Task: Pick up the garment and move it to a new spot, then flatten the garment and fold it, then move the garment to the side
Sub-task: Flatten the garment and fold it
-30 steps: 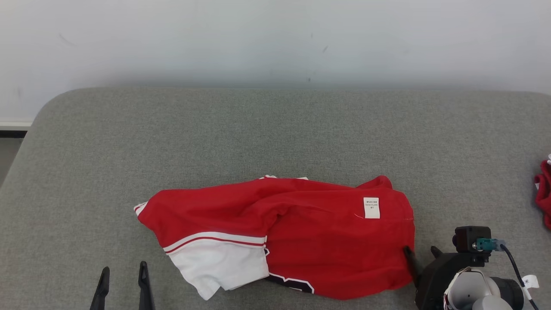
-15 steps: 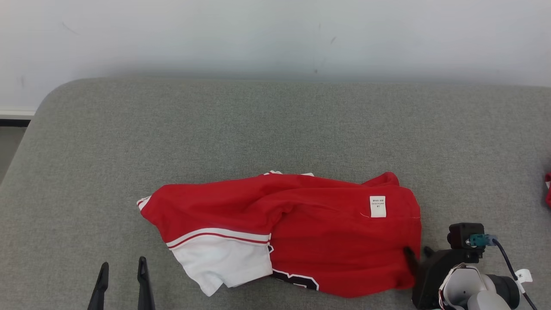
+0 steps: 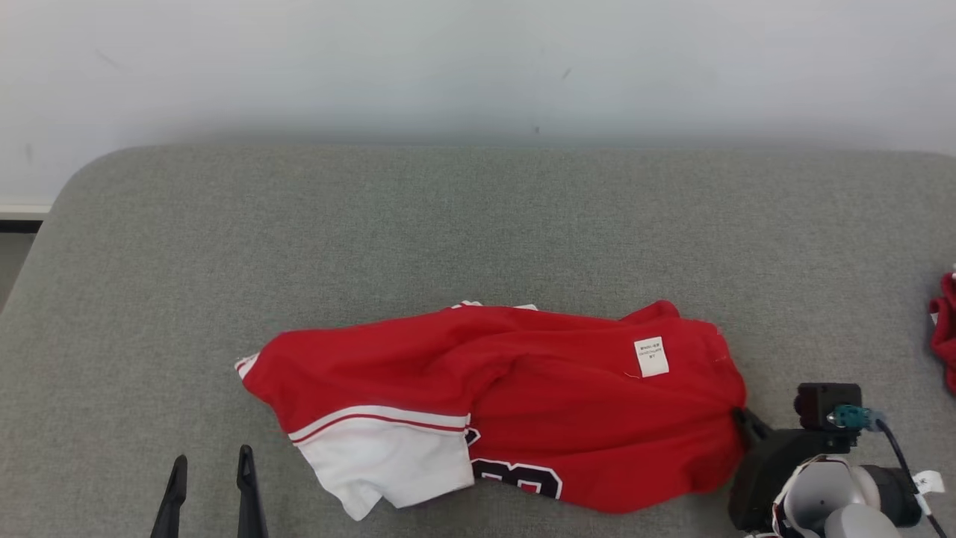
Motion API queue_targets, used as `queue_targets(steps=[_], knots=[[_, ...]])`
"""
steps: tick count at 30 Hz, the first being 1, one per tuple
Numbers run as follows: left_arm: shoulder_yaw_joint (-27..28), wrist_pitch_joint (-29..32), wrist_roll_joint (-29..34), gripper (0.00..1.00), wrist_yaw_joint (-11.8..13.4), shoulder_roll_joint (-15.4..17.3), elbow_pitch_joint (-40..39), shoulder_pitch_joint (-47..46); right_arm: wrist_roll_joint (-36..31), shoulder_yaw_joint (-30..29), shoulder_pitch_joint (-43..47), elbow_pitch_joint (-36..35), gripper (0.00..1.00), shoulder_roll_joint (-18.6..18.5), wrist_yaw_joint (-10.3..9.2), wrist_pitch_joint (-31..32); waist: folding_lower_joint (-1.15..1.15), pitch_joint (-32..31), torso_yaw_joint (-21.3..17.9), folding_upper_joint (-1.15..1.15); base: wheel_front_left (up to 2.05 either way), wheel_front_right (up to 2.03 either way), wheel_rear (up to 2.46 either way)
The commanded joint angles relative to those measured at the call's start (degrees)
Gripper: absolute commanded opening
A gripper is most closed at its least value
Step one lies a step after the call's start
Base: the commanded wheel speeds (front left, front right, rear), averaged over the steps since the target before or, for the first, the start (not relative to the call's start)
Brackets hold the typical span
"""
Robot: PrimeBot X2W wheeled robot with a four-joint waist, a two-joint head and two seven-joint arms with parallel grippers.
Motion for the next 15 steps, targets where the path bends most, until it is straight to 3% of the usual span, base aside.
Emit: queue_targets(steps=[1,8,15], knots=[[0.2,-0.2,-0.2,1.00,0.2,-0.1,0.1,-0.3,-0.7,-1.0,1.1,-1.1,0.00,-0.8,-0.16,-0.6,0.00,-0.4,-0.2,0.00,0.00,0.00,0.00],[0.3,-0.2,-0.4,1.00,0.4,-0.1,0.1,0.8,-1.4,-5.7,6.8,-8.9,0.00,-1.3,-0.16,-0.5,0.00,-1.6,-1.0,0.00,0.00,0.00,0.00],[0.5,-0.2,-0.5,1.00,0.2,-0.1,0.1,1.2,0.1,-8.3,14.8,-14.6,0.00,0.4,-0.16,2.7,0.00,-1.9,-2.5,0.00,0.00,0.00,0.00]])
